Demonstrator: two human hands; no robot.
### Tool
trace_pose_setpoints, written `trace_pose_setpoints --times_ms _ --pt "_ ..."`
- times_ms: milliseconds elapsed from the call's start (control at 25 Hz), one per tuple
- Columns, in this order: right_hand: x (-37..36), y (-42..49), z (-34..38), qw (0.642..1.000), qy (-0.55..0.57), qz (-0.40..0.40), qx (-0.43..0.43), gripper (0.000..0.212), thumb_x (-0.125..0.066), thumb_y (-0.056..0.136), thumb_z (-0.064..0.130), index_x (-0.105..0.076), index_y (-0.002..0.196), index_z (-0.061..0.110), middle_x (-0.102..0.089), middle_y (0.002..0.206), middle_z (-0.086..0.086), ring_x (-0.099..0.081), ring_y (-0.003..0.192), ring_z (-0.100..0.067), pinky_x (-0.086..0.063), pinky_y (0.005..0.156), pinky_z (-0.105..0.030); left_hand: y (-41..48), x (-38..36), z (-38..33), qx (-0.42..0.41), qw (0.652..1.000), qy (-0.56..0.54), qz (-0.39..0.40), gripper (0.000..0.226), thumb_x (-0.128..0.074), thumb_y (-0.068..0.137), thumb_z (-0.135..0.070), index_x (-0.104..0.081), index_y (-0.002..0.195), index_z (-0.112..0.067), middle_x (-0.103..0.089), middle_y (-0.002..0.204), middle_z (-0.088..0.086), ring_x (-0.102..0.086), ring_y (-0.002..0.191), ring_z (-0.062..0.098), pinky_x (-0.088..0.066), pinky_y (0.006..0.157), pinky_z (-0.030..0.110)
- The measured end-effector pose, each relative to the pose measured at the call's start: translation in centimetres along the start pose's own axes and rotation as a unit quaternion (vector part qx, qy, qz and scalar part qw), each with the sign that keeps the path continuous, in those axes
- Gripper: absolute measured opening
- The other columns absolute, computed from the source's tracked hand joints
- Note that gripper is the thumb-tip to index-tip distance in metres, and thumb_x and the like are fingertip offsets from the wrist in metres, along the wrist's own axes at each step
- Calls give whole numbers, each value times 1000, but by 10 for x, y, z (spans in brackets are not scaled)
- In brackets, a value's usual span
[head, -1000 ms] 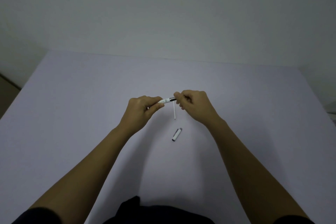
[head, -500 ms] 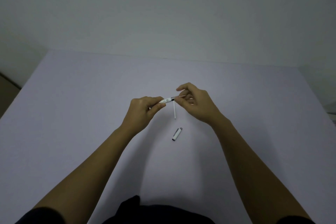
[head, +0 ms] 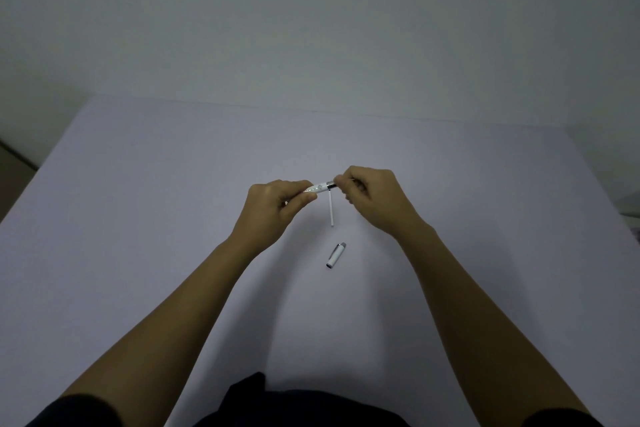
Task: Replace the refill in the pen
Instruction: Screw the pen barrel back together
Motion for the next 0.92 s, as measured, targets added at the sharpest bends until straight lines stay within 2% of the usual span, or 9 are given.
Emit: trace_pose_setpoints --times_ms 80,120,280,440,520,600,720,800,920 --pt "2 0 1 1000 12 0 -1 13 -58 88 33 -58 80 22 -57 66 8 -53 58 -5 -43 57 -19 0 0 0 0 1000 0 0 15 -61 87 -24 -71 95 -18 -60 58 3 -48 56 7 -33 53 10" --pt "2 0 1 1000 13 1 7 10 -59 87 31 -58 82 22 -56 67 10 -52 59 -2 -42 58 -14 0 1 1 0 1000 2 4 14 -61 87 -24 -71 95 -18 -58 57 1 -49 57 5 -33 53 9" --pt "1 2 2 999 -42 2 8 35 -48 93 31 -57 71 6 -54 60 -8 -42 54 -13 -36 56 -27 -2 -2 1 1 1000 -2 9 14 -61 87 -25 -71 95 -19 -54 56 -1 -48 58 3 -33 54 10" --pt "4 1 4 999 -18 19 34 12 -56 90 26 -60 82 17 -57 70 6 -51 62 -6 -41 60 -17 -1 -1 0 -2 1000 2 10 14 -61 87 -24 -71 96 -18 -54 55 -3 -48 56 4 -34 54 10" --pt "3 2 3 998 -50 18 33 24 -52 93 26 -59 75 12 -56 63 -3 -49 58 -16 -39 57 -27 -1 -1 -1 -5 1000 0 16 14 -60 87 -25 -71 95 -19 -50 53 -5 -47 57 4 -33 53 9" --pt "3 3 3 998 -65 18 17 30 -49 94 30 -62 75 10 -61 66 -11 -54 61 -23 -42 59 -35 -2 -2 -2 -7 1000 -1 10 15 -60 87 -25 -71 95 -18 -53 54 1 -45 55 9 -33 53 10" --pt "5 2 5 998 -39 35 24 19 -54 91 30 -63 90 14 -61 79 2 -57 73 -13 -45 69 -25 -2 -2 -1 -3 1000 5 2 15 -61 87 -25 -71 95 -17 -59 56 5 -42 48 10 -33 52 11" --pt "3 2 7 996 -75 34 43 25 -50 94 27 -62 82 9 -54 70 3 -51 67 -15 -40 64 -27 -1 -1 -2 -8 1000 14 0 15 -62 86 -24 -71 96 -17 -58 55 4 -42 49 8 -33 52 10" --pt "-1 4 8 995 -96 18 17 47 -40 98 30 -56 66 0 -51 59 -12 -47 58 -26 -37 60 -37 1 -1 -4 -25 999 22 -3 15 -63 85 -23 -71 97 -19 -52 56 -7 -43 51 3 -35 58 5"
Point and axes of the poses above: each hand's wrist, its own y-axis towards the middle knuckle, its own x-axis out of the back of the hand, z = x × y, the point moved 1 cm from there along y, towards the middle knuckle
